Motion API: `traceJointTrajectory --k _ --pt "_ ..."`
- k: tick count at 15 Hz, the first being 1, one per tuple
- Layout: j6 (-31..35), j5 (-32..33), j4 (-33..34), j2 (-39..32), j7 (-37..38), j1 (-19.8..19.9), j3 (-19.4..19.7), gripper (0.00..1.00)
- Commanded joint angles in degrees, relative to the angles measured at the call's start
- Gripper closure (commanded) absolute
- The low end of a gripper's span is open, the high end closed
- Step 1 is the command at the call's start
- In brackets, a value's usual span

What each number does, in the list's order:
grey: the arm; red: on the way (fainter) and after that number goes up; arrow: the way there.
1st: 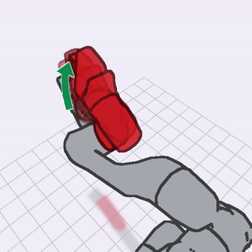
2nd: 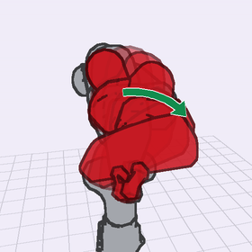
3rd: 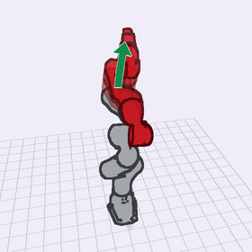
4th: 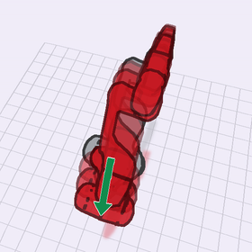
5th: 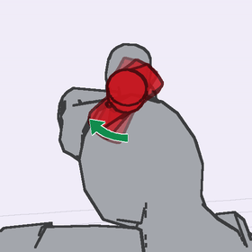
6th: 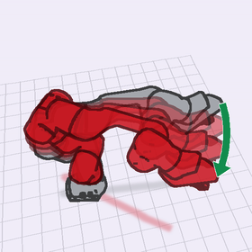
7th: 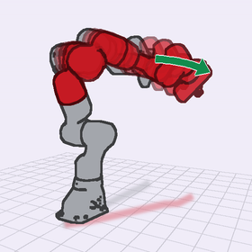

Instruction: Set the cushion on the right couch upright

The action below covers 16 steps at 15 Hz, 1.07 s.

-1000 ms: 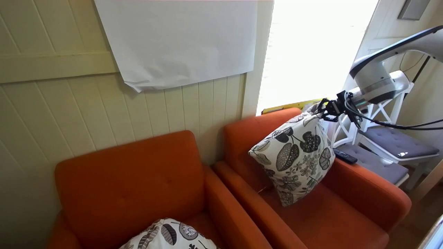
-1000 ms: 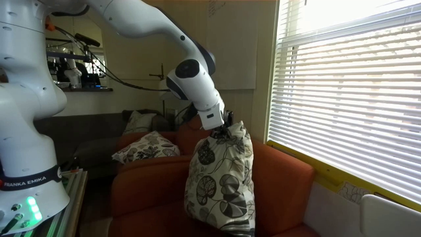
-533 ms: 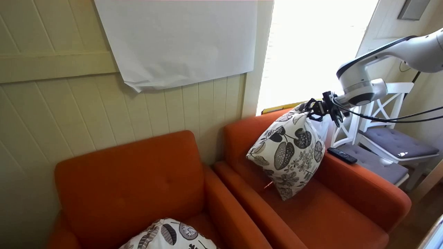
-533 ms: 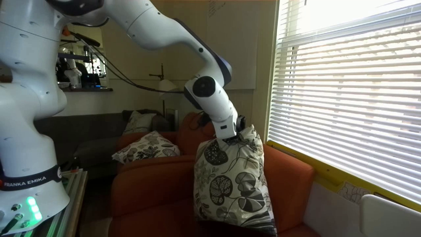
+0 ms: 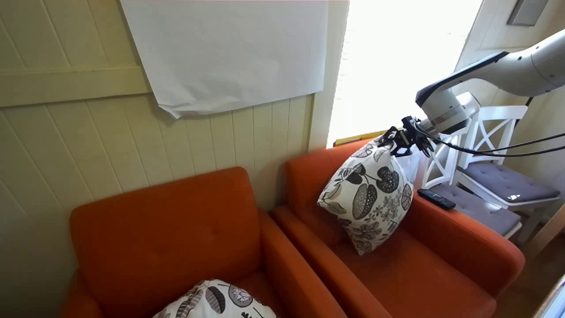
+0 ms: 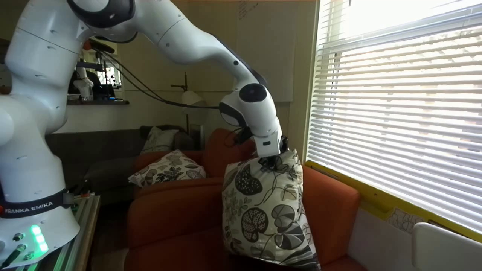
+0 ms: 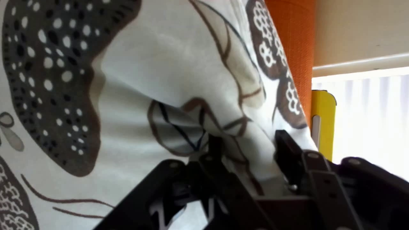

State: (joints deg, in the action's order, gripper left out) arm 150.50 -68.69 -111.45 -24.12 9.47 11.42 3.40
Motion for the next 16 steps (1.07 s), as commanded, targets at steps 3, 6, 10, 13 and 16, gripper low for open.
traceJointTrajectory --k 3,6,10,13,16 --pt "2.95 19.93 -9.73 9.33 15.06 -7.2 7.59 0.07" --pt "2.93 33.94 -16.51 14.43 23.22 -14.49 16.86 0.0" --pt "-1.77 52.18 -21.16 17.08 31.36 -25.28 31.0 0.0" --pt "-7.28 64.71 -22.56 20.37 37.4 -27.04 33.44 0.0" --pt "-12.59 71.98 -22.43 22.99 40.12 -16.9 22.54 0.0"
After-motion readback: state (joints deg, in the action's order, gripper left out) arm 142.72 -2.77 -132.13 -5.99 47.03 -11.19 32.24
